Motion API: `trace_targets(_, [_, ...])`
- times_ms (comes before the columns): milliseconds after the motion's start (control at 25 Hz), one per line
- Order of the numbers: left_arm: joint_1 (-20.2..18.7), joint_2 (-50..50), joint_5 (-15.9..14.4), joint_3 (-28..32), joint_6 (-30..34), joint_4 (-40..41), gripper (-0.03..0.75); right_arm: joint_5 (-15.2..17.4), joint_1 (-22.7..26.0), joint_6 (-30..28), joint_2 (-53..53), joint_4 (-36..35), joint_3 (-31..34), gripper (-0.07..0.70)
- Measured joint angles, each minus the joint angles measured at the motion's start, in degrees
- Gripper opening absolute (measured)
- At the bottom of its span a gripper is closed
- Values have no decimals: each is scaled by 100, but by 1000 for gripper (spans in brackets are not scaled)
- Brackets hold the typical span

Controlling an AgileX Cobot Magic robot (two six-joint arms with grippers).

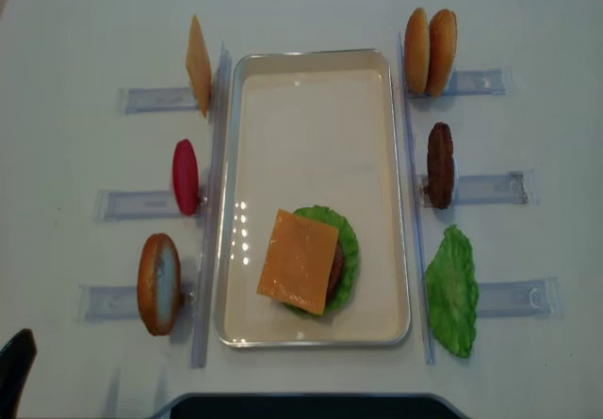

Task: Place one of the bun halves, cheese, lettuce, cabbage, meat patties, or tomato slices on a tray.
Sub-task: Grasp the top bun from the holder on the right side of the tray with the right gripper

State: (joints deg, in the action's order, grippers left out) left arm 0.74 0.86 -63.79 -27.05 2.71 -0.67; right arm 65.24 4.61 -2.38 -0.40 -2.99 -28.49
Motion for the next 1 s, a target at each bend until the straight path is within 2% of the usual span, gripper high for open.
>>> trace_targets(560, [0, 0, 0, 0, 0, 0, 517, 0, 0, 0, 69, -13, 0, 481])
trace_targets(720, [0, 0, 0, 0, 0, 0, 517, 40, 0, 0, 848, -236, -62, 481])
trace_targets(1000, [0, 0, 0, 0, -1, 0, 517, 52, 0, -27, 2722, -839, -530, 481])
